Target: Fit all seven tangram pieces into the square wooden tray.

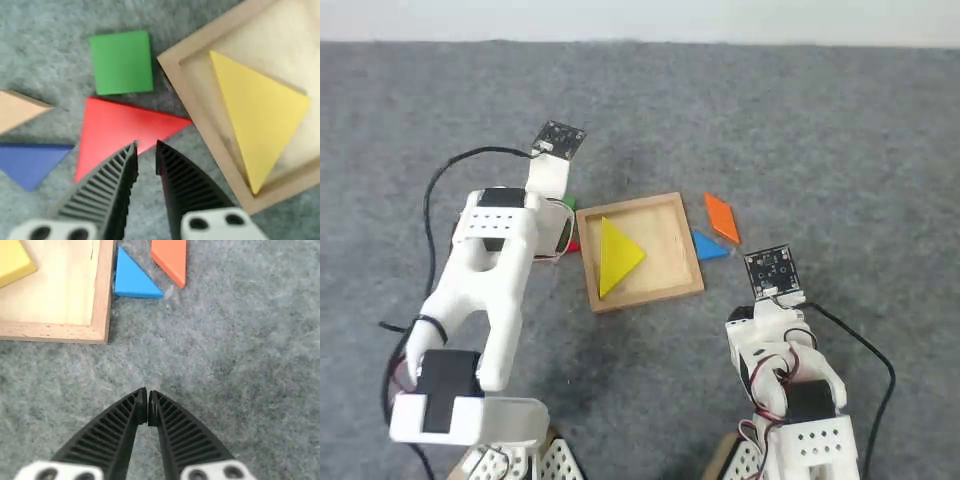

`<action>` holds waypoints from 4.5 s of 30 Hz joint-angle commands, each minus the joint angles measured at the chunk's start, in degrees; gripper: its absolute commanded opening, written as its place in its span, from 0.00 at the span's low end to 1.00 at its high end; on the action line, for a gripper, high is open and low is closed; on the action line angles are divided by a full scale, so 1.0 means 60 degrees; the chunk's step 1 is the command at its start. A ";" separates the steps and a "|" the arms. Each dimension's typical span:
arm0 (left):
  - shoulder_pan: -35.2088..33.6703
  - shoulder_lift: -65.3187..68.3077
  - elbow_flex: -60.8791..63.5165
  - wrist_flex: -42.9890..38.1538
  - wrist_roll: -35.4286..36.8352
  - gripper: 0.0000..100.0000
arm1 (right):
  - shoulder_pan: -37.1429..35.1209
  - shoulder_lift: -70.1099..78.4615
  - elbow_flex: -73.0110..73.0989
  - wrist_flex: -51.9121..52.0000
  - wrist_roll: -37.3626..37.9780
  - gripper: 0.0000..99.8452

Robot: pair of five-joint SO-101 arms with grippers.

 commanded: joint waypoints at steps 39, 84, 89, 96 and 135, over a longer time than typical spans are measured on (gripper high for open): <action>-0.3751 -0.6608 0.7480 -0.4659 -0.2227 0.07 | -0.3553 1.2711 -0.9026 -0.3802 0.1612 0.02; -0.3678 -0.9949 0.9692 -0.5363 -0.2227 0.07 | -0.3099 1.2769 -0.7897 -0.6703 0.1949 0.02; -0.3678 -0.9949 0.9707 -0.5363 -0.2212 0.10 | -0.2352 1.2520 -0.7311 -0.7026 0.0469 0.10; -0.3722 -0.9949 0.9707 -0.5377 -0.2154 0.14 | -0.2381 1.4806 -0.8527 -0.7685 -0.0264 0.14; -0.2066 -0.7165 0.5956 -0.3311 0.0674 0.19 | -0.2147 1.8967 -1.3158 -0.3758 0.0542 0.10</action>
